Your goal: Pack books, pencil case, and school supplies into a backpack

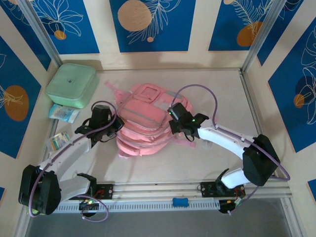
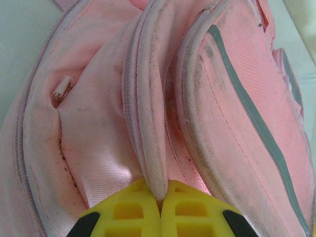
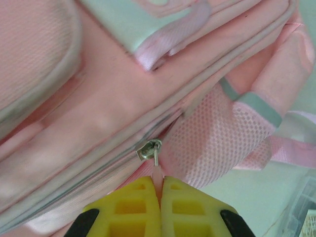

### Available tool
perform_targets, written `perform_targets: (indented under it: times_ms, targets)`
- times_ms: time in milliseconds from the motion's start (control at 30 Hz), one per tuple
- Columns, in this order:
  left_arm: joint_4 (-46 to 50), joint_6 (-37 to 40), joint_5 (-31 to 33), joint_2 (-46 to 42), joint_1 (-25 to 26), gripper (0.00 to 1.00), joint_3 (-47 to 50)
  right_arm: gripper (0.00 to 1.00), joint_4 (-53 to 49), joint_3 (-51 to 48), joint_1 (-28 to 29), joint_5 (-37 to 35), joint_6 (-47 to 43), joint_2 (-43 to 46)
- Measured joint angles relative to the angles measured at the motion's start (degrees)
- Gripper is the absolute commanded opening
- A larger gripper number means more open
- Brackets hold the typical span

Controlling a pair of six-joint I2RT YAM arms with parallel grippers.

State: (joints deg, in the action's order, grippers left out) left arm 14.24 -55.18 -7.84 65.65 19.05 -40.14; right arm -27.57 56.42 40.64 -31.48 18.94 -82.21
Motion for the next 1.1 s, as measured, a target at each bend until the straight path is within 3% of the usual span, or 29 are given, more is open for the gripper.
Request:
perform_targets:
  times_ms: [267, 300, 433, 533, 633, 867, 1100]
  targets:
    - [0.0, 2.7, -1.2, 2.2, -1.3, 0.00, -1.0, 0.00, -2.0, 4.5, -3.4, 3.8, -0.8, -4.3]
    - [0.0, 3.1, -1.2, 2.3, -1.4, 0.04, -1.0, 0.00, -2.7, 5.2, -3.4, 4.2, -0.8, -4.3]
    - [1.4, 4.4, -1.3, 2.1, -1.7, 0.28, -1.9, 0.31, -5.4, 6.9, -4.0, 7.3, -0.3, -3.9]
    - [2.4, 5.2, -0.9, 0.2, -1.7, 0.33, -2.0, 0.42, -7.5, 6.9, -5.0, 11.8, 1.6, -1.8]
    - [3.3, 5.1, 0.5, -3.0, -0.1, 0.37, -2.0, 0.45, -9.6, 7.6, -6.7, 18.1, 4.8, 0.3]
    - [4.2, 2.3, 8.1, -8.2, 13.6, 0.46, -2.0, 0.51, -9.8, 10.7, -10.9, 33.6, 12.6, -2.8]
    - [4.0, -1.5, 18.3, -3.1, 28.7, 0.56, -3.3, 0.53, -9.7, 16.4, -13.4, 41.0, 14.3, -11.8]
